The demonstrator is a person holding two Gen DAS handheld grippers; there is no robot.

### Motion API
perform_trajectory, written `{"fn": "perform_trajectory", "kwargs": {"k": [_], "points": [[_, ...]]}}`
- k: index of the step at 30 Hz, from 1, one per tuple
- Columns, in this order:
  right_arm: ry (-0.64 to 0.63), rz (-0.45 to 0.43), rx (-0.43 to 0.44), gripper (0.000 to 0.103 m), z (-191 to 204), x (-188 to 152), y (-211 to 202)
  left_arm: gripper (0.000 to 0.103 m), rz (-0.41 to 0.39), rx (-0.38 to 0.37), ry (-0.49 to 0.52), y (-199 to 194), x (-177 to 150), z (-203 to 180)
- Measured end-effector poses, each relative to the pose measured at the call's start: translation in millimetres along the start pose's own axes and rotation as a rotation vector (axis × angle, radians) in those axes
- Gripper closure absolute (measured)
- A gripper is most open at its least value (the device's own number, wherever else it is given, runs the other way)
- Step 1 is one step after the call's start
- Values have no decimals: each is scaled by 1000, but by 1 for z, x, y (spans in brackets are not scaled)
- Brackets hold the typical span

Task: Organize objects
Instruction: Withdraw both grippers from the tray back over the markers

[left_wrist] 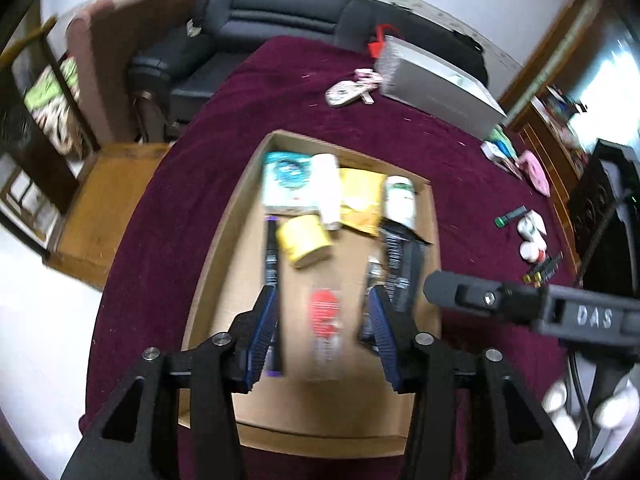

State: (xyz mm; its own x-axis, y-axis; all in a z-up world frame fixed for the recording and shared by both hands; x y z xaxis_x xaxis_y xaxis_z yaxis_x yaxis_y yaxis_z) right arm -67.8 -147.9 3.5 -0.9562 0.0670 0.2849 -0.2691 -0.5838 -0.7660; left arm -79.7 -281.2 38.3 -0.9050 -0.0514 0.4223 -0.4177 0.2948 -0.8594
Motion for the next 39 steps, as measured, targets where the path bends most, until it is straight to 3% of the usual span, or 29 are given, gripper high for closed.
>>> {"fn": "perform_trajectory", "kwargs": {"k": [6,14,25,31,39], "points": [[78,-56,1,46,-51,-12,-45,61,5,23,141,-1,-19,-74],[191,-114,-47,42,-151,-49,-116,61,70,-1,264,17,-65,-179],[331,-154,-105,41,-268,-95,-195,61,132,-28,358,47,-120,-289],[346,-158,-114,41,-292,-103,-215,61,140,-27,374,54,-131,-319],[341,-136,-92,41,-304,-103,-212,61,130,32,347,57,-127,-318]]}}
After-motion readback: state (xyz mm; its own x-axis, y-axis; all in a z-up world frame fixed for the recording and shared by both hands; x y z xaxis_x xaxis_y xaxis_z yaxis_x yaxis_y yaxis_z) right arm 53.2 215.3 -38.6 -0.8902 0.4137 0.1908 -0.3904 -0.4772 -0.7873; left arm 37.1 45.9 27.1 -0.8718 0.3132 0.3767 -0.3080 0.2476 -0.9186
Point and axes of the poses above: each gripper's, at about its wrist camera, not at the fingertips, and y roughly the way its jaws point, z to its left, x to its top, the point moved 8 cm from there along y, roughly the way its jaws point, and after that the axes turned 8 degrees about -y, right-handed, at the moved point
